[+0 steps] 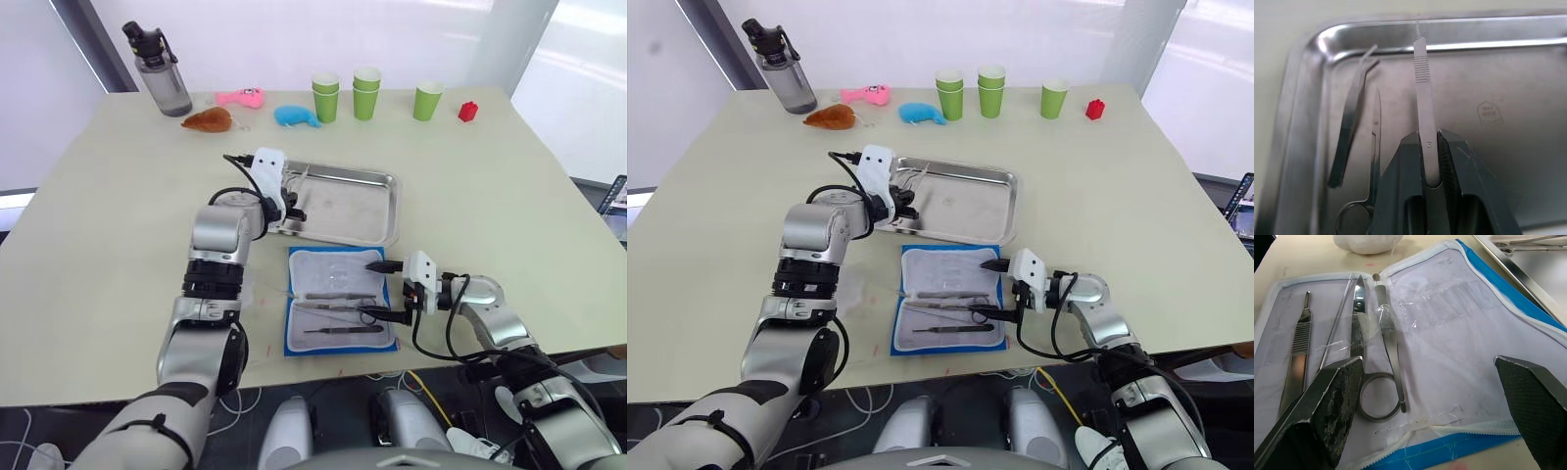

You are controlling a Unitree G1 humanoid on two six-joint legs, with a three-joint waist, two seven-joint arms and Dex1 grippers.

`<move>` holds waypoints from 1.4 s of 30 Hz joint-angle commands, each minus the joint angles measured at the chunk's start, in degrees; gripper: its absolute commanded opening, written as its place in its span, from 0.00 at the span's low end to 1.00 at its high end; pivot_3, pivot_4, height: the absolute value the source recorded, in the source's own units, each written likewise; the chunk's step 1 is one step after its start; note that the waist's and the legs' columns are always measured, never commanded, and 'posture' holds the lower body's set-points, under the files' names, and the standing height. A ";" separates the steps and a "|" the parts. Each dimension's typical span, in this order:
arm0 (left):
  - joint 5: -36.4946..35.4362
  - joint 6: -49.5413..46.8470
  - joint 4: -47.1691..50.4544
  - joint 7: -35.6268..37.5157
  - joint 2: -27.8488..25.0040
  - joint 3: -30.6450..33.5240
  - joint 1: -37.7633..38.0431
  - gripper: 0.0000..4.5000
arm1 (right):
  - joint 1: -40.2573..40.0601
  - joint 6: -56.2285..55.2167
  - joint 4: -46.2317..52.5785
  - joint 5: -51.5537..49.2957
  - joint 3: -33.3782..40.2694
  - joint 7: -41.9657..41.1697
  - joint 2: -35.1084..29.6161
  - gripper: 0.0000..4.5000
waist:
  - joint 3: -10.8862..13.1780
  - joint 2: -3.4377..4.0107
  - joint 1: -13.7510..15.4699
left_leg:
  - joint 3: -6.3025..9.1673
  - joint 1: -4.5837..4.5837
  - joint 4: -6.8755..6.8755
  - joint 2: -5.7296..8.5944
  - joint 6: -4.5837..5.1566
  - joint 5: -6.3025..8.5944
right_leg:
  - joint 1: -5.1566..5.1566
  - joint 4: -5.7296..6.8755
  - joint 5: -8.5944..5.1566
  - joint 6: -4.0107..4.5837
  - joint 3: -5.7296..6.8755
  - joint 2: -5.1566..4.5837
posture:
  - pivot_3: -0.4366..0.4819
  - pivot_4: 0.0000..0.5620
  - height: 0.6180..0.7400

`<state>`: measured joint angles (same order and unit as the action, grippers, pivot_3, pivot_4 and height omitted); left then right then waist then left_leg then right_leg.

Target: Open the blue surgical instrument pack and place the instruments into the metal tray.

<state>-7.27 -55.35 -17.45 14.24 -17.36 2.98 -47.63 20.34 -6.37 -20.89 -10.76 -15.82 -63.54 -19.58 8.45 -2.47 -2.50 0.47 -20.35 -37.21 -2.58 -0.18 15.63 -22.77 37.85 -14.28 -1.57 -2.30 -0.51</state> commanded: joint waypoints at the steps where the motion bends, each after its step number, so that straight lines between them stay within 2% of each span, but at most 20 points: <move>1: 1.50 4.24 -2.99 -1.64 -0.20 0.20 -2.79 0.01 | -3.74 3.49 -7.06 5.86 -3.66 1.83 -0.97 1.00 | 0.00 0.00 0.00 | 0.00 0.00 0.00 0.00 0.00 0.00 | 0.00 0.00 0.00 0.00 0.01 0.00 | 0.48 0.27 0.95; 10: 2.25 6.78 -8.81 -2.88 1.42 -0.53 -3.98 0.01 | -3.66 3.33 -7.18 5.92 -3.60 2.04 -0.90 1.00 | 0.00 0.00 0.00 | -0.03 0.03 0.02 0.03 -0.01 0.00 | 0.02 0.00 0.00 0.00 0.01 -0.02 | 0.48 0.27 0.95; 22: 1.95 6.85 -9.69 -2.91 1.84 -0.53 -3.41 0.01 | -4.14 3.34 -6.78 5.95 -3.66 2.24 -0.94 1.00 | 0.00 0.00 -0.01 | -0.04 0.02 0.02 0.03 -0.01 0.00 | 0.03 0.00 0.00 -0.01 0.03 -0.02 | 0.48 0.27 0.95; 26: 2.37 6.24 -9.01 -3.76 1.70 -0.57 -3.23 0.41 | -4.01 3.29 -7.02 5.97 -3.67 2.23 -0.85 1.00 | 0.00 0.00 -0.01 | -0.03 0.02 0.02 0.03 -0.01 0.00 | 0.03 0.00 0.00 -0.01 0.03 -0.02 | 0.48 0.27 0.95; 27: 2.52 6.23 -8.87 -4.13 1.76 -0.61 -3.21 0.48 | -3.97 3.29 -7.08 5.95 -3.66 2.22 -0.82 1.00 | 0.00 0.00 -0.01 | -0.03 0.02 0.02 0.03 -0.01 0.00 | 0.03 0.00 0.00 -0.01 0.02 -0.02 | 0.48 0.27 0.95; 28: 2.54 6.15 -8.74 -4.27 1.84 -0.69 -3.19 0.50 | -3.92 3.27 -7.16 5.97 -3.66 2.25 -0.79 1.00 | 0.00 0.00 -0.01 | -0.03 0.02 0.02 0.03 -0.01 0.00 | 0.03 0.00 0.00 -0.01 0.03 -0.02 | 0.48 0.27 0.95; 29: 2.52 6.10 -8.66 -4.34 1.89 -0.76 -3.18 0.63 | -3.88 3.26 -7.21 5.98 -3.67 2.27 -0.76 1.00 | 0.00 0.00 -0.01 | -0.03 0.02 0.02 0.03 -0.01 0.00 | 0.03 0.00 0.00 -0.01 0.03 -0.02 | 0.48 0.27 0.95; 42: 1.11 5.87 -3.57 -2.94 2.95 -0.97 -4.14 0.63 | -3.67 3.30 -7.39 6.03 -3.69 2.50 -0.47 1.00 | 0.00 0.00 -0.03 | -0.02 0.03 0.03 0.04 -0.02 0.00 | 0.03 0.00 0.00 -0.01 0.04 -0.02 | 0.48 0.27 0.95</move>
<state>-5.85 -50.42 -23.97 10.79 -14.14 1.87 -49.70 20.29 -6.42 -20.89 -10.75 -15.83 -63.41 -19.51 8.45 -2.47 -2.53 0.44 -20.32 -37.18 -2.54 -0.20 15.63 -22.74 37.85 -14.28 -1.59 -2.27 -0.53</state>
